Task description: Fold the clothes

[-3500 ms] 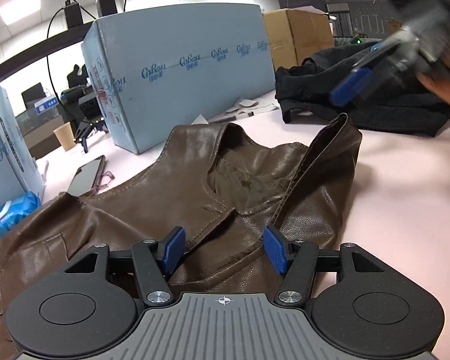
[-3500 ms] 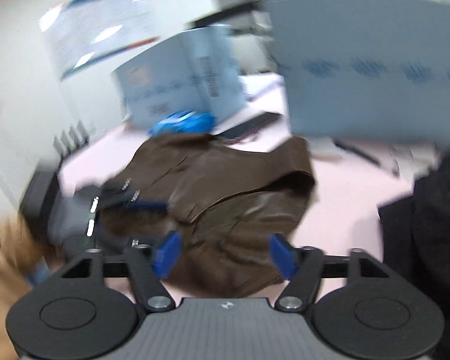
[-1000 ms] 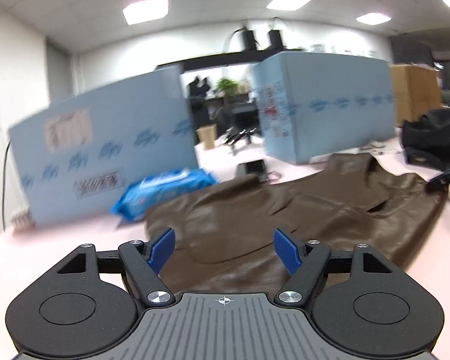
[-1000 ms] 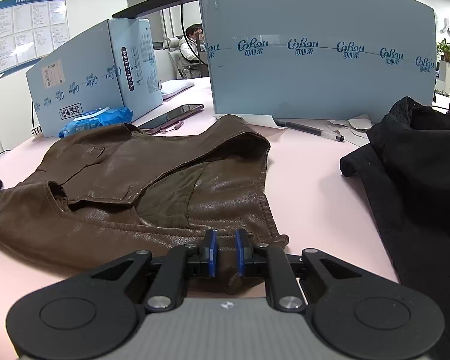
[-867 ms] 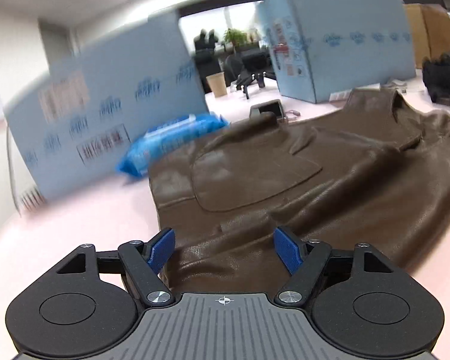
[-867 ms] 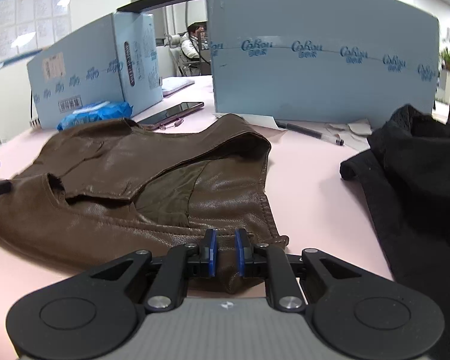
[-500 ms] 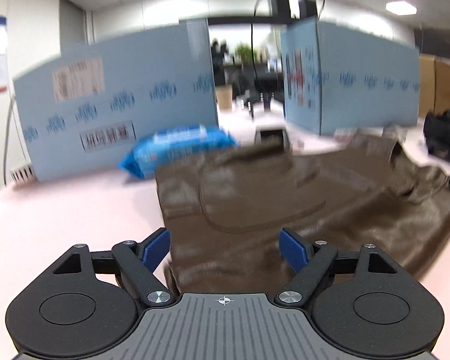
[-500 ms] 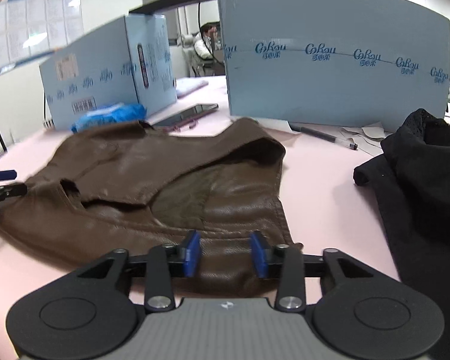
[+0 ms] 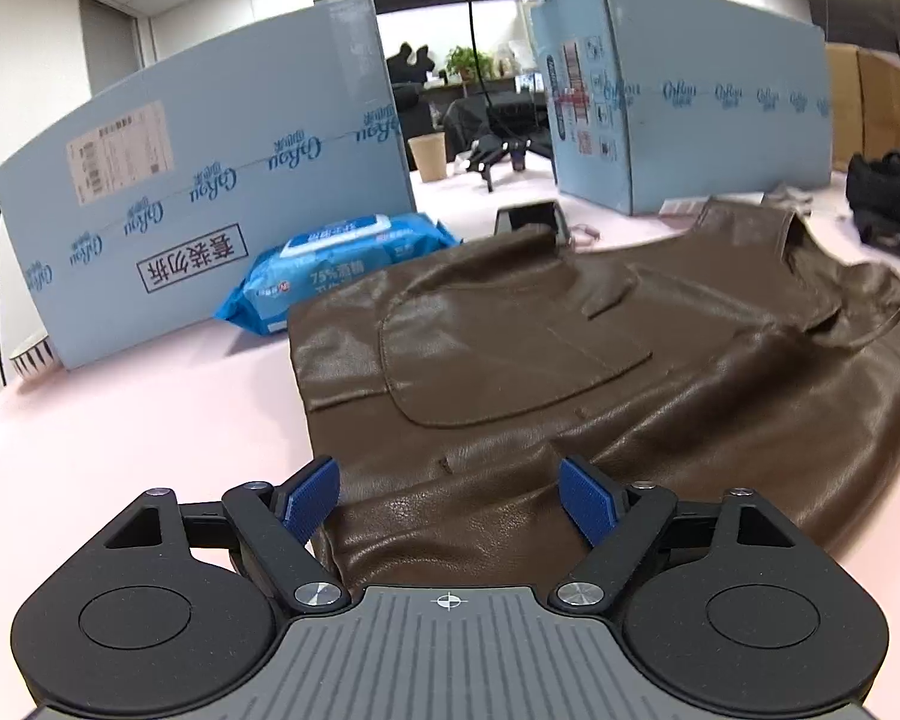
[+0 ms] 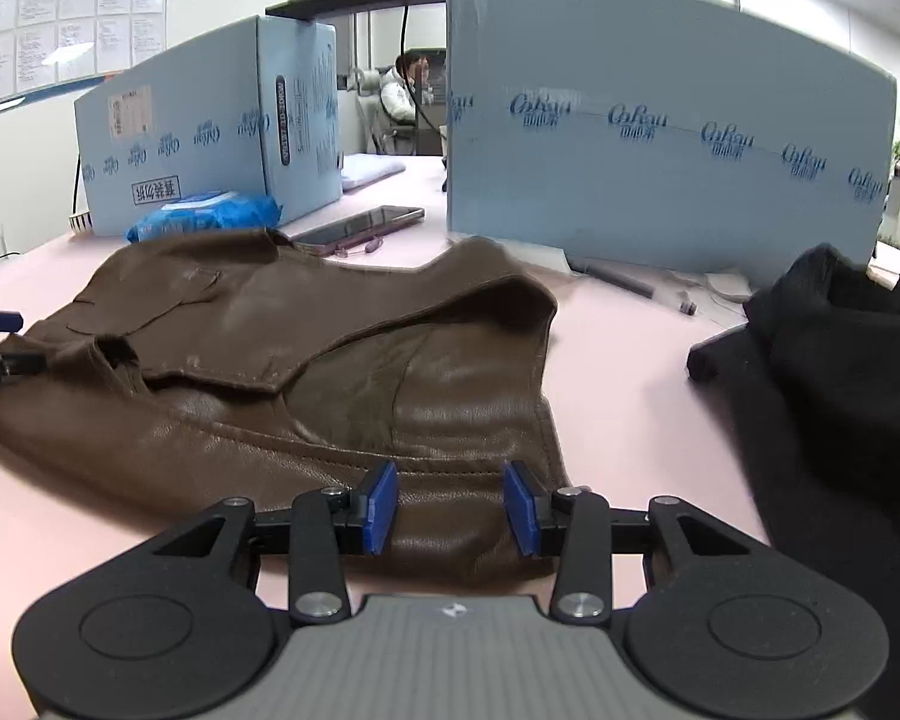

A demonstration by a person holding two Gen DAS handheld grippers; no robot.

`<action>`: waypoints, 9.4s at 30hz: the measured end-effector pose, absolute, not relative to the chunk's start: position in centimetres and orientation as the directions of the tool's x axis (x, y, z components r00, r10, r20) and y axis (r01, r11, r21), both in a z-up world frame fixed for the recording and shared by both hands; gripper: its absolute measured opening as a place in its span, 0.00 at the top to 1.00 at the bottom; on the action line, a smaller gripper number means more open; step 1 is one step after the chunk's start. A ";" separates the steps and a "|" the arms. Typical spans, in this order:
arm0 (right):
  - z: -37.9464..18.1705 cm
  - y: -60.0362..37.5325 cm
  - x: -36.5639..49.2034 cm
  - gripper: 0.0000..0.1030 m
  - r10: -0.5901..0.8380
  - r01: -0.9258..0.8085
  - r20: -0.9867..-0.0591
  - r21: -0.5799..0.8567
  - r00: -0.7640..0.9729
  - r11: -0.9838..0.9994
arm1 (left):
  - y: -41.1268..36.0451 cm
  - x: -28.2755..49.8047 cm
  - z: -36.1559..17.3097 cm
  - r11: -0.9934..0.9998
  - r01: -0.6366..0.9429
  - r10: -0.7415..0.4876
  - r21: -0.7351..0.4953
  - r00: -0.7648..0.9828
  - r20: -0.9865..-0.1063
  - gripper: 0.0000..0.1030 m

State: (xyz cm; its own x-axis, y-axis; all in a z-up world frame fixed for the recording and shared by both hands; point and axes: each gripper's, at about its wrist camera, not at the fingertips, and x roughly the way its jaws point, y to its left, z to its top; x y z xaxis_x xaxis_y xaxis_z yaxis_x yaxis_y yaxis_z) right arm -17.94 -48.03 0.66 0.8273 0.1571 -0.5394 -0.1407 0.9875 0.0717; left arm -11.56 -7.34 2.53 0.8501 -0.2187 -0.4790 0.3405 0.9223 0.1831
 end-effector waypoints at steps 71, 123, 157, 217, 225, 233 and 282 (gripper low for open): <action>2.5 -37.0 14.5 0.93 0.668 -0.241 -0.512 0.667 0.540 0.705 | 2.8 5.2 0.9 0.850 0.211 -0.454 -0.482 0.758 -0.469 0.20; 6.7 -36.1 3.6 0.92 0.694 -0.584 -0.475 0.382 0.541 0.716 | 2.9 1.8 6.5 0.864 0.274 -0.408 -0.423 0.873 -0.268 0.20; 9.6 -41.8 -1.7 0.53 0.435 -0.415 -0.597 0.181 0.674 0.891 | -7.2 3.5 1.9 0.896 0.444 -0.341 -0.011 0.671 -0.658 0.17; 3.2 -47.2 -10.1 0.70 0.182 -0.437 -0.583 -0.334 0.792 0.835 | -5.7 3.3 1.1 0.883 0.461 -0.417 -0.085 0.690 -0.592 0.15; 9.0 -51.8 -9.2 0.46 0.179 -0.217 -0.525 -0.011 0.832 0.976 | -5.6 3.3 1.1 0.883 0.462 -0.419 -0.088 0.689 -0.591 0.15; 11.9 -45.7 3.1 0.35 -0.001 -0.118 -0.684 -0.128 0.729 0.985 | -5.8 3.2 1.2 0.882 0.462 -0.422 -0.092 0.689 -0.589 0.15; 4.5 -36.2 14.6 0.63 -0.446 -0.308 -0.851 -0.518 0.277 0.798 | -4.9 3.3 1.2 0.871 0.468 -0.464 -0.153 0.677 -0.571 0.13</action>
State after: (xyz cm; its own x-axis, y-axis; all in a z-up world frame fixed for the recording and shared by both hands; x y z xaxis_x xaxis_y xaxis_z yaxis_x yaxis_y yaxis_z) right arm 14.61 -36.21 4.48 0.2770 -0.4459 -0.8511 -0.3076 0.7980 -0.5182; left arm 3.33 -4.87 1.21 0.6772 -0.4639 -0.5711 0.4678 0.8706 -0.1525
